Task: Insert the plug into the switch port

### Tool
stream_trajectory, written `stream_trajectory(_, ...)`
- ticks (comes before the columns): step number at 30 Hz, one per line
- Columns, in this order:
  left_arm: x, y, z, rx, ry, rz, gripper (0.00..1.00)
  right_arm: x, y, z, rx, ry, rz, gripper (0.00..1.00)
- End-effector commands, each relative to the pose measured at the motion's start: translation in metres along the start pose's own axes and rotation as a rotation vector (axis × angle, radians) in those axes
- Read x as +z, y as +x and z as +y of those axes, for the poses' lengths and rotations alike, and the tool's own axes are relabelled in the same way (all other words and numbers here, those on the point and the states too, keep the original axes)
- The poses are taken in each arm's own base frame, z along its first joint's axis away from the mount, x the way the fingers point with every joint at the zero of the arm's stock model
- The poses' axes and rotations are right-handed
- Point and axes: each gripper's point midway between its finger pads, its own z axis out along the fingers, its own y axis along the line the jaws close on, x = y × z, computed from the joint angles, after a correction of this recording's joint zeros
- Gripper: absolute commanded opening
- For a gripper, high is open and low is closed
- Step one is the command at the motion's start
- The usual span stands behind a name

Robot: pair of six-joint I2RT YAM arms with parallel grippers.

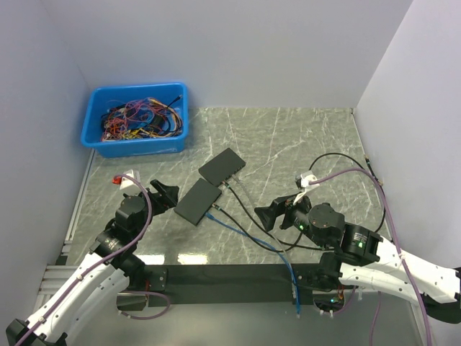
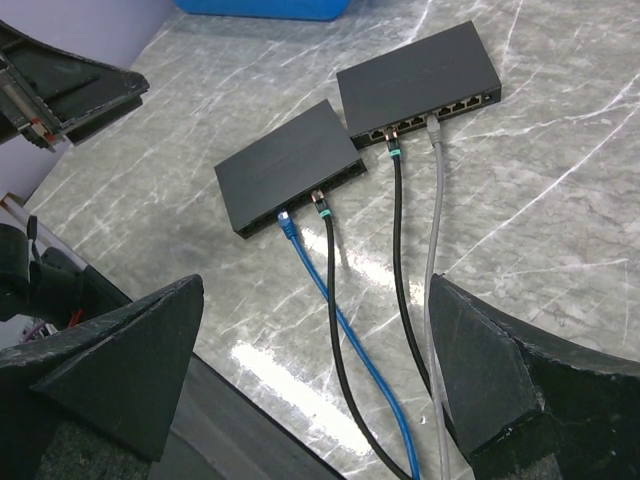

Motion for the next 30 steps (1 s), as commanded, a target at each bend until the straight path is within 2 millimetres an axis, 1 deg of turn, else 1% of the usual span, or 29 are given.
stream_trajectory(1, 0.001, -0.004, -0.006, 0.003, 0.024, -0.015, 0.85, 0.002, -0.006, 0.003, 0.014, -0.009, -0.025, 1.00)
stream_trajectory(27, 0.000, -0.004, -0.006, 0.002, 0.027, -0.018, 0.85, 0.002, -0.004, 0.008, 0.002, -0.039, -0.017, 1.00)
stream_trajectory(29, -0.001, -0.004, -0.006, 0.002, 0.029, -0.018, 0.85, 0.001, -0.004, 0.017, -0.015, -0.100, -0.016, 1.00)
stream_trajectory(30, 0.000, -0.005, -0.006, 0.001, 0.027, -0.020, 0.85, 0.000, -0.005, 0.017, -0.011, -0.101, -0.021, 1.00)
